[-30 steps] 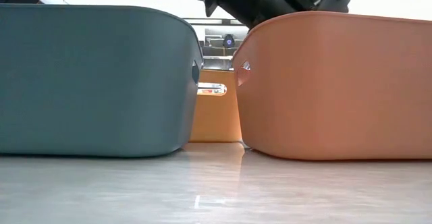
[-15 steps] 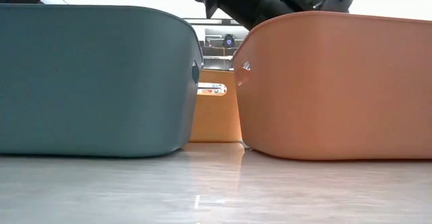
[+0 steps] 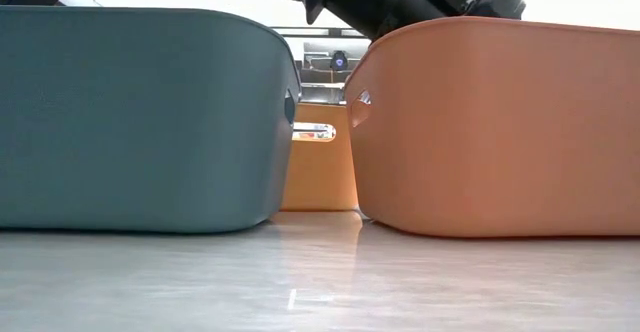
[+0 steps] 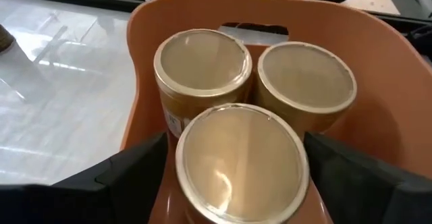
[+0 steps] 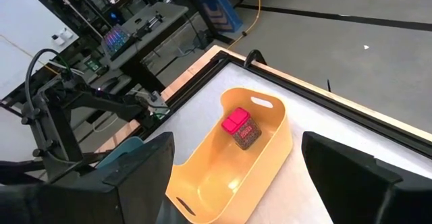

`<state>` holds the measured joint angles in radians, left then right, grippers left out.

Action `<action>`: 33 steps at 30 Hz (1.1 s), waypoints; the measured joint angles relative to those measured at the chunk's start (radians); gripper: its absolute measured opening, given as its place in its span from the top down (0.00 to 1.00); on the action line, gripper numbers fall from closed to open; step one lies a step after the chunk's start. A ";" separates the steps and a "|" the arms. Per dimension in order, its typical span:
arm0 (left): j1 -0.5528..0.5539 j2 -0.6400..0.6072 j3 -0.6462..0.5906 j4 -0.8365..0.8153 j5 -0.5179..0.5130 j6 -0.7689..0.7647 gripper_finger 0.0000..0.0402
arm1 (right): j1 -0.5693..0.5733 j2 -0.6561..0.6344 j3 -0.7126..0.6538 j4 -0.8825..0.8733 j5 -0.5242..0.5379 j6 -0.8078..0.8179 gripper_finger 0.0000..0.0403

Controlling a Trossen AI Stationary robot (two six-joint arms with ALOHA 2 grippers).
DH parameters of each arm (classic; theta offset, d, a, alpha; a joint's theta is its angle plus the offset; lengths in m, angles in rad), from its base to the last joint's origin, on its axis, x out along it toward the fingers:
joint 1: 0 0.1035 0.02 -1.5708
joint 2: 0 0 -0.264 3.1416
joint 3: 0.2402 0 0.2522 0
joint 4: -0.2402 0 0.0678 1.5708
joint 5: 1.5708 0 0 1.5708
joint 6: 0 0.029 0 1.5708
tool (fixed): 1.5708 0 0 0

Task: Sort spices by type
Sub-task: Put the brown seasoning bottle into the orange bin, then put the red seasoning can into the yellow bin

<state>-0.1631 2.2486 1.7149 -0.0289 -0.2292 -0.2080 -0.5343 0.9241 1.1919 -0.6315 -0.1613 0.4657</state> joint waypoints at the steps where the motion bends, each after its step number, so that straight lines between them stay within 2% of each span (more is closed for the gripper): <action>1: 0.000 0.000 0.000 -0.001 0.005 0.000 0.17 | 0.000 0.000 0.000 0.000 -0.001 0.000 0.21; 8: 0.024 -0.095 0.000 -0.154 0.077 0.066 0.17 | 0.000 0.000 0.000 0.000 -0.015 -0.021 0.21; 17: 0.085 -0.365 0.000 -0.486 0.079 0.078 0.17 | 0.000 0.000 0.000 -0.003 -0.015 -0.030 0.21; 21: 0.077 -0.460 -0.002 -0.640 0.059 0.077 0.17 | 0.000 0.000 0.000 -0.011 -0.014 -0.030 0.21; 23: 0.052 -0.519 -0.042 -0.686 0.059 0.053 0.17 | 0.000 0.000 0.000 -0.021 -0.014 -0.030 0.21; 27: -0.032 -0.657 -0.165 -0.798 0.074 -0.068 0.17 | 0.000 0.001 0.000 -0.043 -0.014 -0.030 0.21; 33: -0.181 -0.836 -0.254 -1.090 0.117 -0.436 0.17 | 0.000 0.001 0.000 -0.057 -0.014 -0.041 0.21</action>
<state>-0.3442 1.4125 1.4610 -1.1189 -0.1124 -0.6435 -0.5339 0.9249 1.1919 -0.6890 -0.1757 0.4248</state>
